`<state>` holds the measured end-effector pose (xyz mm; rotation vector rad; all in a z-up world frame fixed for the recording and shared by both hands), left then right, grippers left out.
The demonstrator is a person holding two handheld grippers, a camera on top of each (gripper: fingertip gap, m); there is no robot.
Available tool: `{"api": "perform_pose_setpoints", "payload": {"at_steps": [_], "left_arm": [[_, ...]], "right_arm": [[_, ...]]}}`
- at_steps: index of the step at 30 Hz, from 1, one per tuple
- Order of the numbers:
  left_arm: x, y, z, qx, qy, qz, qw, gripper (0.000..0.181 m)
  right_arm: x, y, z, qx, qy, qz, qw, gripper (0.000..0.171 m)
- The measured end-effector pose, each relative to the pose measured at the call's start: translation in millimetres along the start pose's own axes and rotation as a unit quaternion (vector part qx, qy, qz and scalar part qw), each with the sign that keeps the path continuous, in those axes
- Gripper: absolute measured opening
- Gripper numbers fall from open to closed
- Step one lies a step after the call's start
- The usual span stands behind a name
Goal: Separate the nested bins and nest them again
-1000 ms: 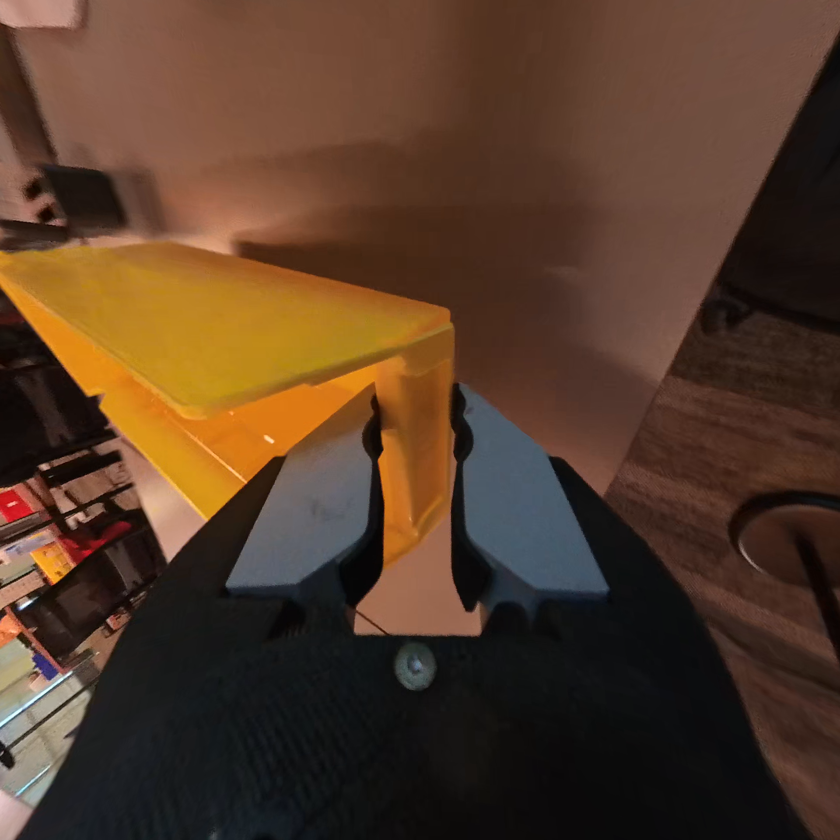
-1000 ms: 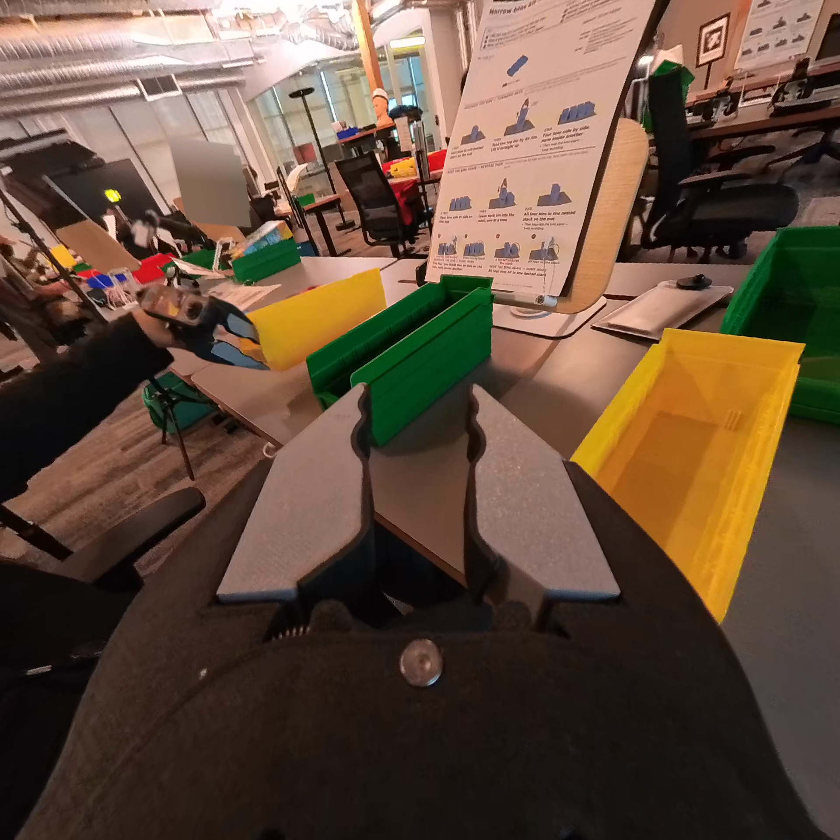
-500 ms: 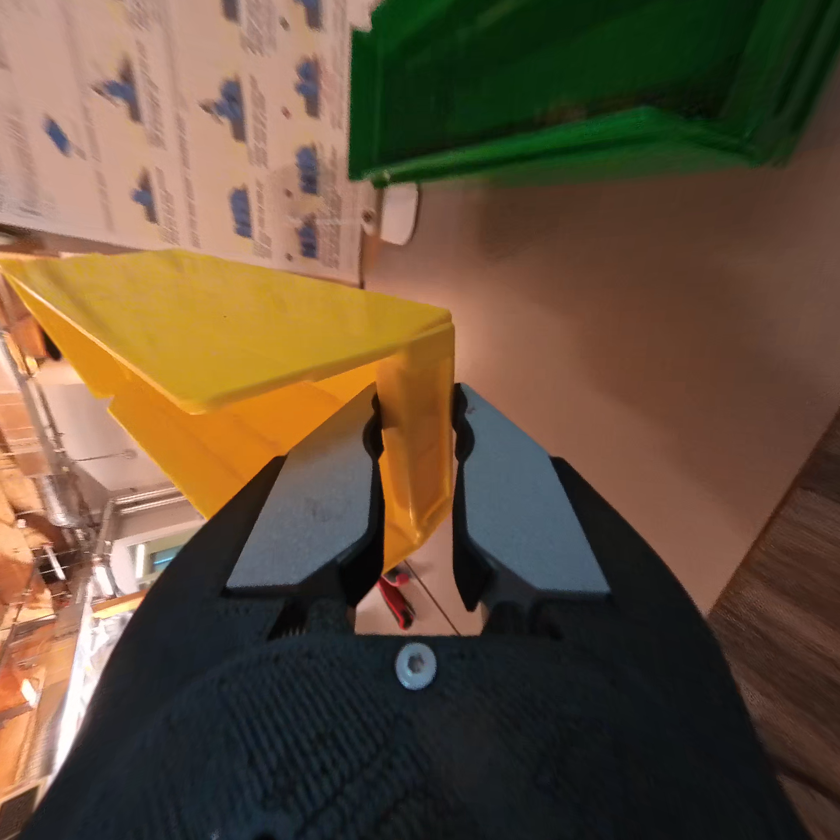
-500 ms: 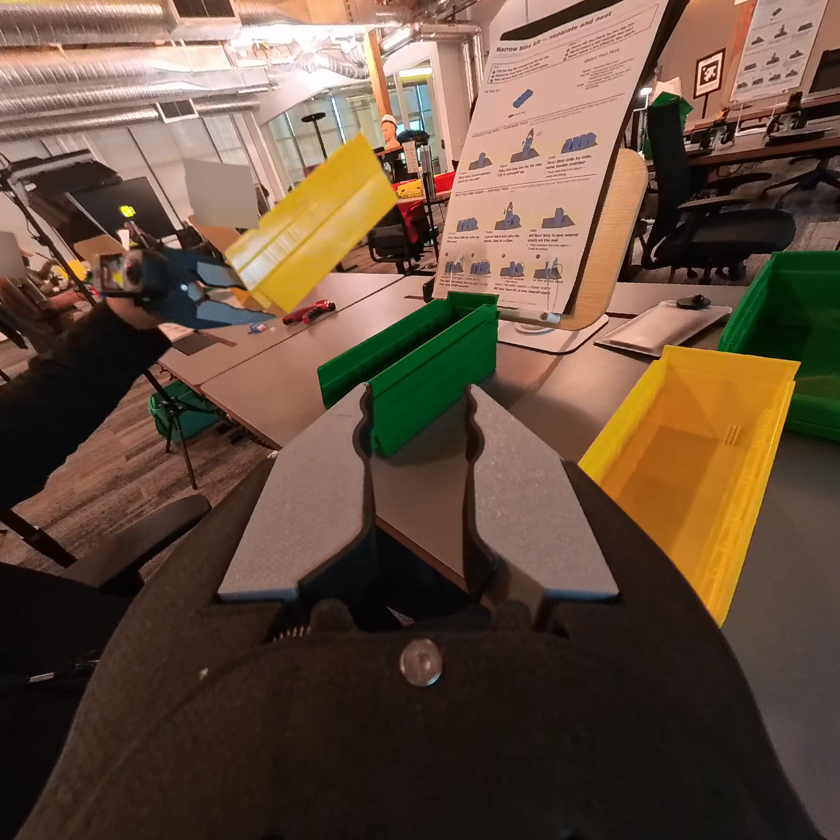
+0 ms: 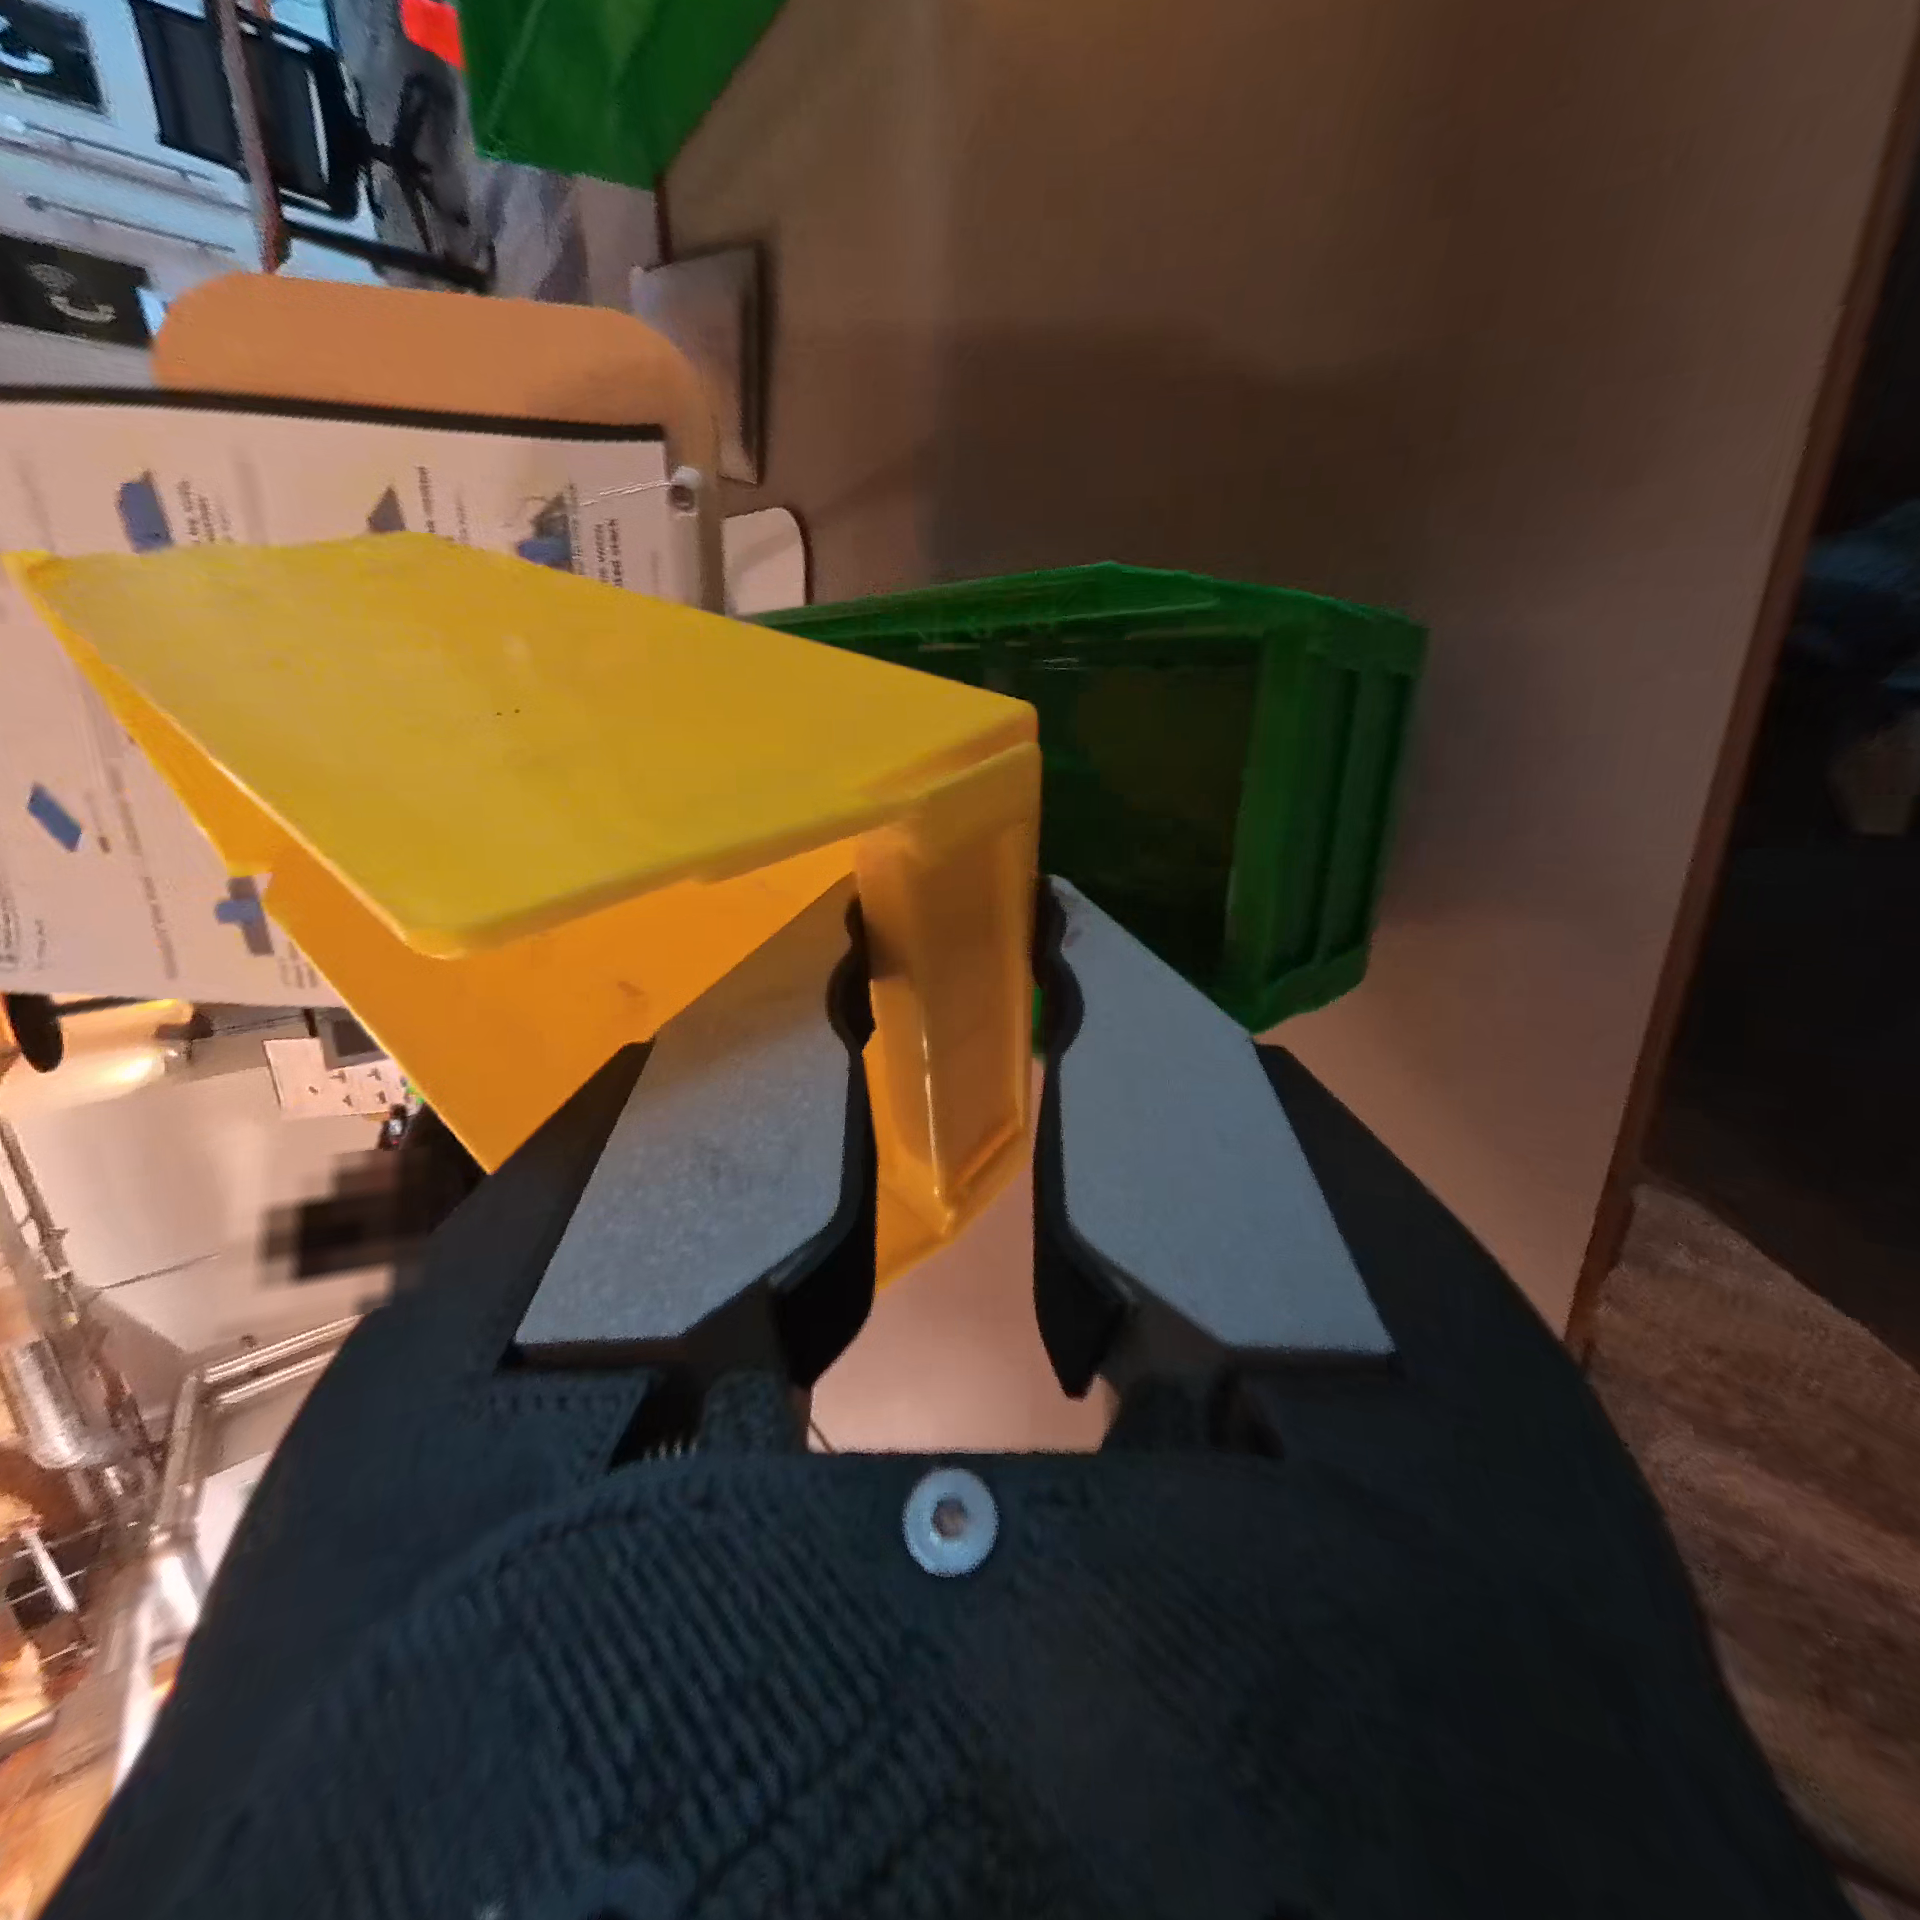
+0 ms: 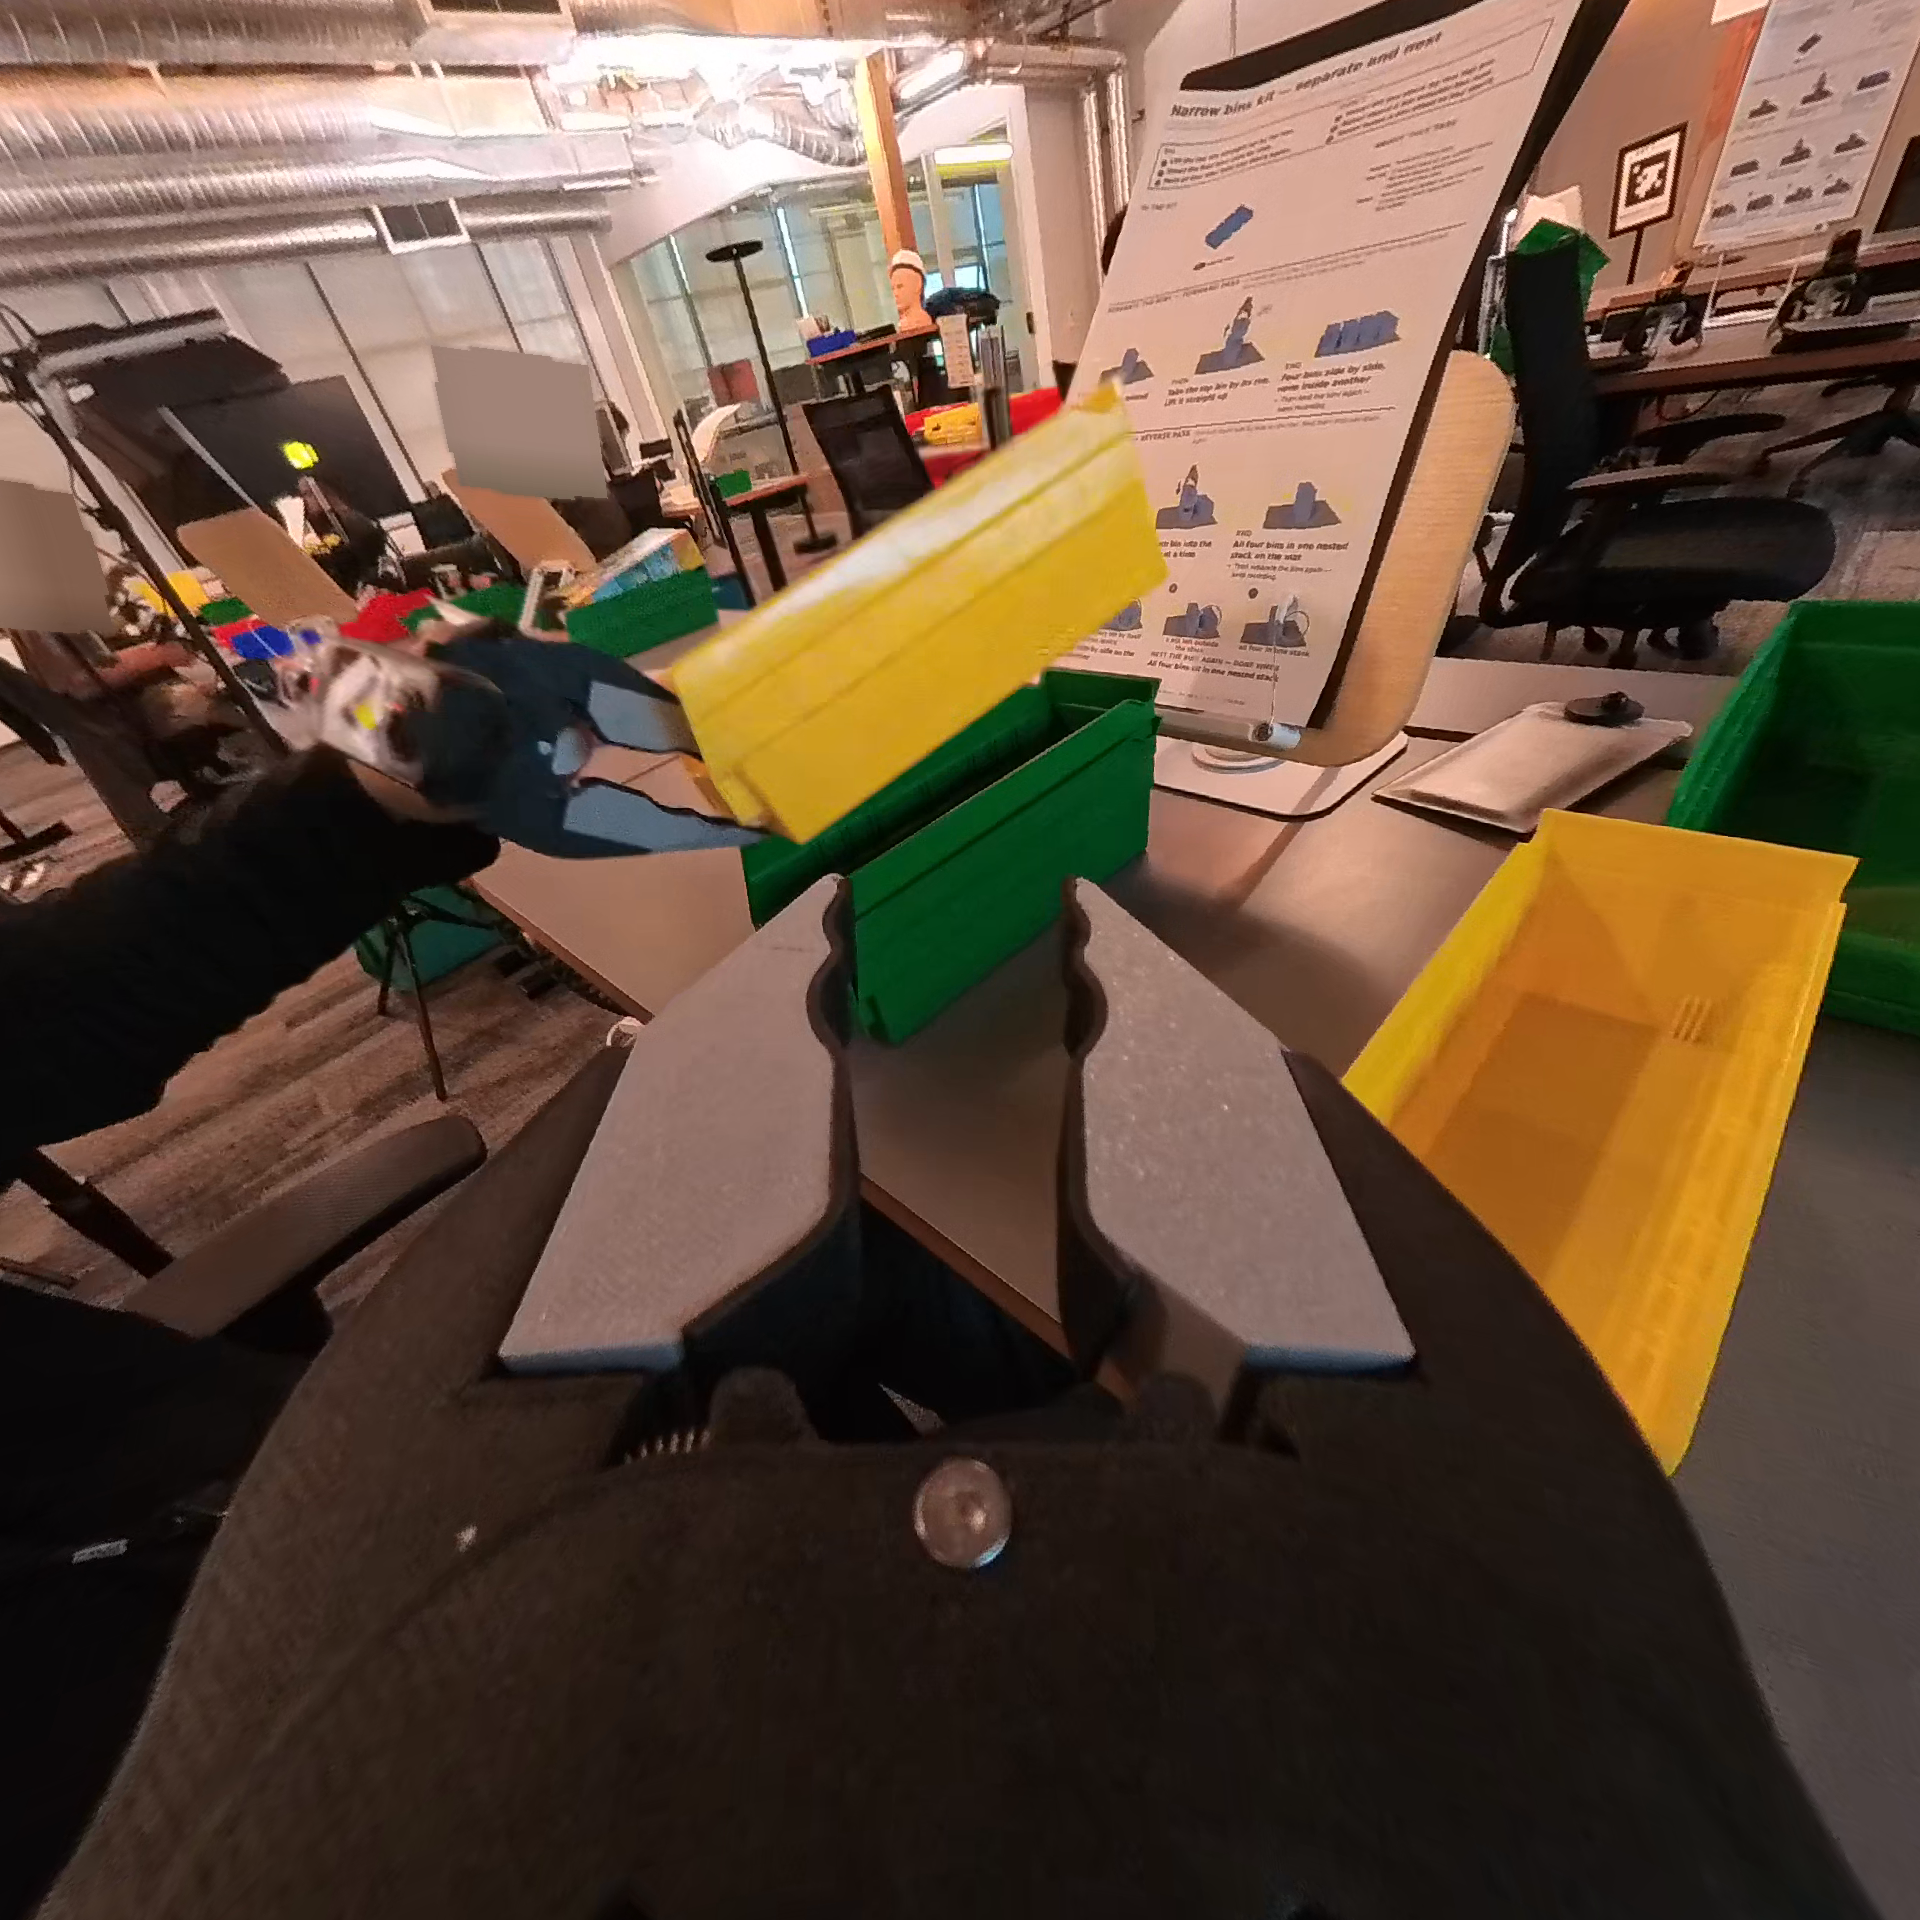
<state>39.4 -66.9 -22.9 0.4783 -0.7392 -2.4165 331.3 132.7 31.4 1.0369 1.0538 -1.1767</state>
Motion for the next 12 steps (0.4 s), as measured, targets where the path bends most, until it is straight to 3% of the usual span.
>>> {"api": "perform_pose_setpoints", "payload": {"at_steps": [5, 12], "left_arm": [[-3.9, -18.4, -9.9, 0.015, -0.008, 0.016, 1.000, 0.028], [-3.7, -10.5, -4.9, 0.021, 0.078, 0.039, 0.996, 0.028]], "right_arm": [[-0.5, 2.0, -3.2, 0.000, -0.004, -0.004, 1.000, 0.035], [-2.9, 11.3, -7.2, 0.003, -0.011, -0.023, 1.000, 0.035]]}}
Point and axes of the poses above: each gripper's, where its closed fingertips meet, y back along the fingers, x out of its underside, z = x × y across the jaws, the point moved 8 cm from there along y, back along the fingers
